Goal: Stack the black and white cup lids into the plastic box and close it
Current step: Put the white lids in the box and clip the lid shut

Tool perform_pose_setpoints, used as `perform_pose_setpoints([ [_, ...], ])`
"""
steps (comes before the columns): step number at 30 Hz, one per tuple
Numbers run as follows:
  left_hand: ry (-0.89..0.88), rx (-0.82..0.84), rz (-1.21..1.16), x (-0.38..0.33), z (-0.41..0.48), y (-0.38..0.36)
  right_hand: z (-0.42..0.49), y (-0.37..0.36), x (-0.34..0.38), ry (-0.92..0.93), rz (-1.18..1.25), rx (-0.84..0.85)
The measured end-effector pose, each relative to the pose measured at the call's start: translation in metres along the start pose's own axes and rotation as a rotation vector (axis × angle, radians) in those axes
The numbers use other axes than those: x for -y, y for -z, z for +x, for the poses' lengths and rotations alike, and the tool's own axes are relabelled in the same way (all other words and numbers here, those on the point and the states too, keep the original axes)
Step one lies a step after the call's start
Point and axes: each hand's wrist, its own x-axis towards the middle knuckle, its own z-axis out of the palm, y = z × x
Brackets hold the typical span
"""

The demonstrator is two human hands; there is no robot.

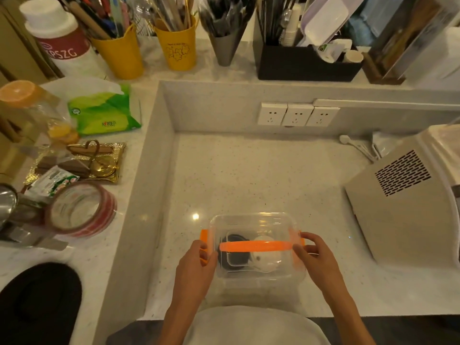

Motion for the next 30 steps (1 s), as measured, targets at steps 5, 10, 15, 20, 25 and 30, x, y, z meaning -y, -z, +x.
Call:
perform_pose_setpoints([
  [5,-0.011,-0.002,0.002,-0.002,0.009,0.000,0.006,-0.002,0.004,0.008,0.004,-0.004],
  [10,-0.022,0.011,0.000,-0.002,0.020,0.003,0.010,-0.001,0.006,0.031,0.001,-0.010],
  [15,-0.023,-0.001,0.012,0.000,0.018,0.002,0.006,0.000,-0.002,0.021,-0.030,-0.014],
  [20,-0.027,-0.035,-0.008,0.000,0.014,0.000,0.004,-0.002,-0.005,0.043,-0.045,-0.034],
  [25,-0.006,-0.025,-0.007,-0.004,0.018,-0.001,0.012,-0.006,0.000,0.049,-0.052,-0.040],
  [30,-0.008,-0.027,-0.044,-0.004,0.026,0.001,0.020,-0.008,0.004,0.050,-0.074,-0.036],
])
